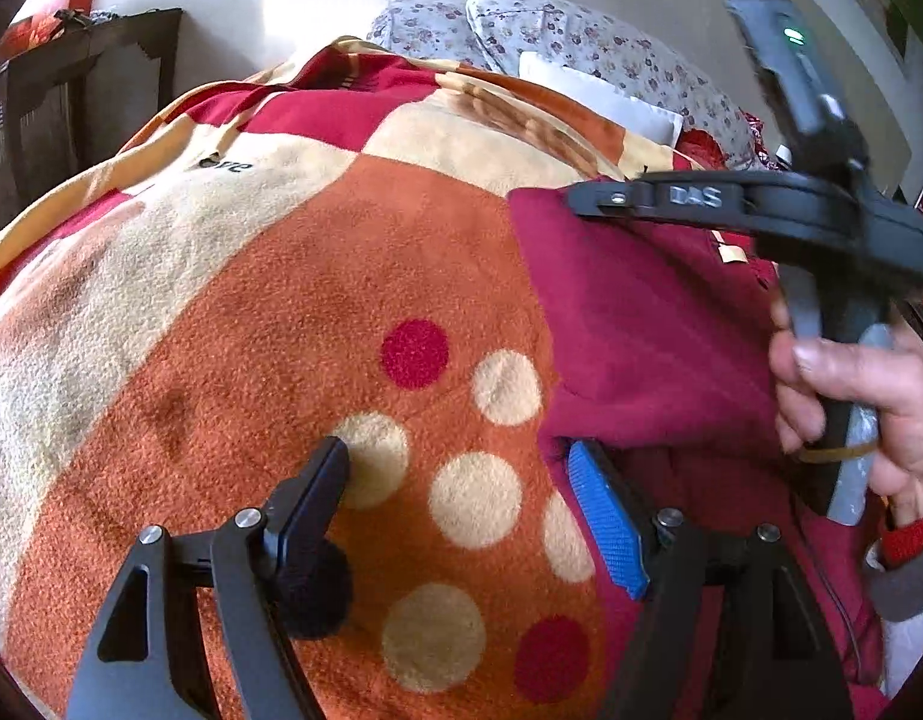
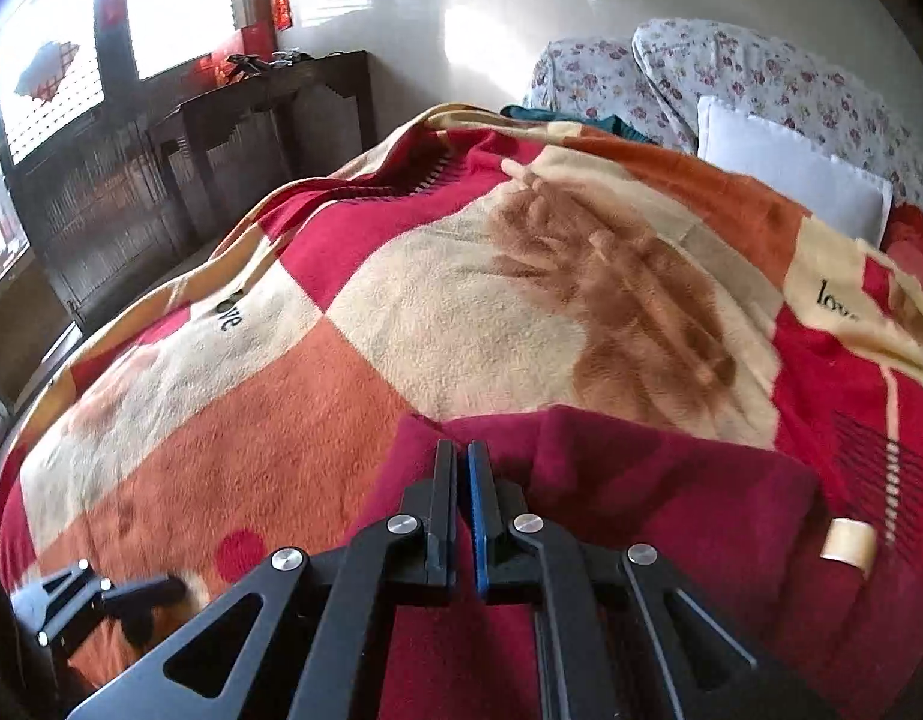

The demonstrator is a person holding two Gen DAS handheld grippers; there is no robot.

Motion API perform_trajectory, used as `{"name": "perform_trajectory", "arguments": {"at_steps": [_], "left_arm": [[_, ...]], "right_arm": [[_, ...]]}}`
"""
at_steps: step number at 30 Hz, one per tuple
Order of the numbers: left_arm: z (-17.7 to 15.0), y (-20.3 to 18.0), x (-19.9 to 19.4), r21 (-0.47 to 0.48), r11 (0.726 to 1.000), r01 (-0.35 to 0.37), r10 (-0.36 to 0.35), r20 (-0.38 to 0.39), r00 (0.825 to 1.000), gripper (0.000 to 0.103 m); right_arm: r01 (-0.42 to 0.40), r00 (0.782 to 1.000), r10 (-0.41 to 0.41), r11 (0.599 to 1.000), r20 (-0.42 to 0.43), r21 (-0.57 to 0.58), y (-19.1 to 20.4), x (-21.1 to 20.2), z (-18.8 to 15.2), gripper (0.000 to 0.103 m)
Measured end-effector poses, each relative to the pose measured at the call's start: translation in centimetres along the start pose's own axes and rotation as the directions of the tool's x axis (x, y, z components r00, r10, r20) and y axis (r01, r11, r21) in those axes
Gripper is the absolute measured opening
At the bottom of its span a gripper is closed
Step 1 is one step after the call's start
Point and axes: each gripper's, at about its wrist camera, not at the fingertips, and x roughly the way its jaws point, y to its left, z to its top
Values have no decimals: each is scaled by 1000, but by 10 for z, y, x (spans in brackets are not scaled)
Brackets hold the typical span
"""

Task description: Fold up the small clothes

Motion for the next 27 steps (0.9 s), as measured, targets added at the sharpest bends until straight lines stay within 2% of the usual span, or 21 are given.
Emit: {"name": "perform_trajectory", "arguments": {"at_steps": [4, 6, 8, 9, 10, 12, 15, 16, 19, 21, 23, 24, 25, 27], "left_arm": [[1, -1, 2, 0, 1000, -4, 4, -3, 1000, 75], [0, -1, 0, 1, 1000, -3, 3, 3, 1000, 75], [0, 1, -1, -6, 1000, 8, -8, 7, 1000, 75], [0, 2, -1, -12, 1000, 15, -15, 8, 1000, 75], [0, 3, -2, -15, 1000, 19, -19, 10, 1000, 75], [-1, 3, -2, -14, 1000, 19, -18, 14, 1000, 75], [-1, -2, -1, 8, 1000, -5, 5, 13, 1000, 75], [-2, -3, -1, 15, 1000, -12, 12, 13, 1000, 75], [-2, -9, -1, 42, 998, -44, 44, 10, 999, 75], [0, -16, -4, 75, 995, -65, 66, -1, 998, 75], [2, -26, -10, 110, 992, -59, 61, -19, 998, 75], [4, -31, -14, 124, 991, -51, 54, -16, 998, 75], [6, -37, -20, 140, 989, -47, 48, -4, 999, 75], [14, -50, -27, 163, 985, -47, 45, 20, 999, 77]], "right_arm": [[17, 1000, -17, 1000, -17, 13, 2, 3, 0, 6], [7, 1000, -7, 1000, 4, 31, 1, -17, -8, 9], [21, 1000, -21, 999, 9, 46, -4, -46, -26, 26], [30, 1000, -31, 998, 6, 58, -7, -57, -36, 43], [32, 999, -32, 996, 4, 82, -13, -76, -55, 52], [37, 999, -34, 994, -22, 107, -20, -90, -80, 53], [151, 982, -139, 985, -129, 88, -26, -87, -123, 53], [158, 981, -146, 984, -128, 85, -29, -85, -133, 53], [137, 987, -124, 983, -107, 124, -34, -101, -134, 54], [122, 992, -118, 980, -31, 159, -40, -135, -135, 54], [173, 984, -176, 971, 7, 168, -49, -158, -142, 66], [234, 971, -240, 957, 12, 171, -57, -172, -147, 75], [303, 951, -309, 937, 6, 176, -68, -183, -155, 76], [374, 925, -379, 903, -18, 212, -89, -200, -167, 76]]}}
